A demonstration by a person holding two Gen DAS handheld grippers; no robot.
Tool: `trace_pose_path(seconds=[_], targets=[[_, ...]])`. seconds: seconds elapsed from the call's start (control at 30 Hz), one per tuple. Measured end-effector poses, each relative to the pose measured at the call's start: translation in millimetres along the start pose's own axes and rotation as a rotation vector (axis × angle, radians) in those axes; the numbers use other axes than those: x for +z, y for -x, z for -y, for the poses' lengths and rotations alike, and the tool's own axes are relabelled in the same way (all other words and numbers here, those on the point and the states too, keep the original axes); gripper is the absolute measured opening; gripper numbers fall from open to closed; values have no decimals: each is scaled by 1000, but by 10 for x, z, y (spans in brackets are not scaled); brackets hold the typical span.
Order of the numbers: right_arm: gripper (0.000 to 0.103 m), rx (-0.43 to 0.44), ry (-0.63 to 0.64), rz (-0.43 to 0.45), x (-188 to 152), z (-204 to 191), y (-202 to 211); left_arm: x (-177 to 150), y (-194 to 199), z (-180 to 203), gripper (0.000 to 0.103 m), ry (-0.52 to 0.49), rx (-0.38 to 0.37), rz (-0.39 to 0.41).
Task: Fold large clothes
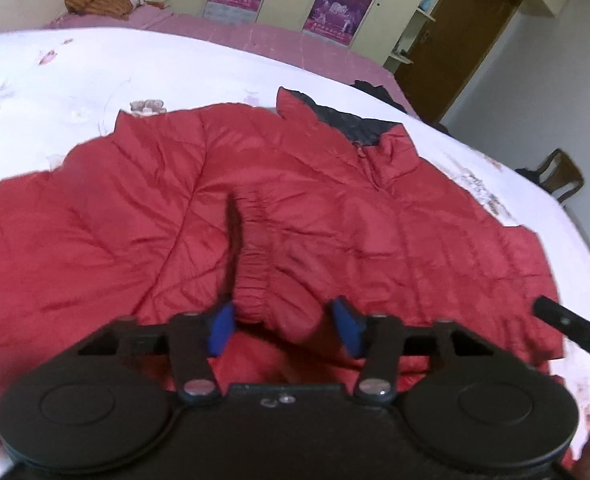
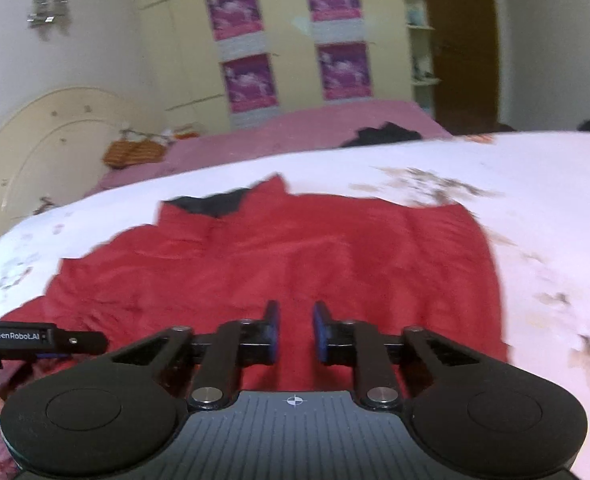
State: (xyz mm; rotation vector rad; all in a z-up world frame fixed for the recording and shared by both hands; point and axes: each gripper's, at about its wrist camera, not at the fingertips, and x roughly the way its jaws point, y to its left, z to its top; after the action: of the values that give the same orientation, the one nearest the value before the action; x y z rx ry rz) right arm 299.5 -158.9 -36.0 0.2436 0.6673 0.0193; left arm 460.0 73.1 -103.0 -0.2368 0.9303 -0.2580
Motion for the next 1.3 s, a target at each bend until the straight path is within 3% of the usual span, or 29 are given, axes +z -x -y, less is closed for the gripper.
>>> trace_pose_path(seconds=[0.03, 0.07, 0.37, 0.6, 0.83, 1.1, 1.2, 1.27, 1.3], targets=[[17, -5, -8, -2, 3, 54, -1, -1, 4, 13, 23, -10, 4, 4], [17, -9, -13, -7, 0, 88, -11, 3, 13, 28, 19, -19, 7, 13], [17, 28, 28, -52, -33, -71, -192, -9, 354, -156, 18, -7, 80, 115], [17, 53, 82, -71, -39, -234, -312, -119, 416, -407, 18, 49, 120, 113], [17, 8, 88, -92, -51, -137, -381, -157, 390, -378, 18, 37, 112, 109], [17, -106, 57, -134, -58, 210, -469, -203, 307, -307, 19, 17, 107, 82], [17, -102, 38, -107, 1, 290, -379, -183, 372, -318, 29, 22, 119, 87], [17, -86, 47, -39, 112, 314, -241, -153, 504, -333, 51, 14, 162, 140], [17, -95, 68, -11, 177, 324, -207, -124, 535, -346, 52, 14, 165, 157]])
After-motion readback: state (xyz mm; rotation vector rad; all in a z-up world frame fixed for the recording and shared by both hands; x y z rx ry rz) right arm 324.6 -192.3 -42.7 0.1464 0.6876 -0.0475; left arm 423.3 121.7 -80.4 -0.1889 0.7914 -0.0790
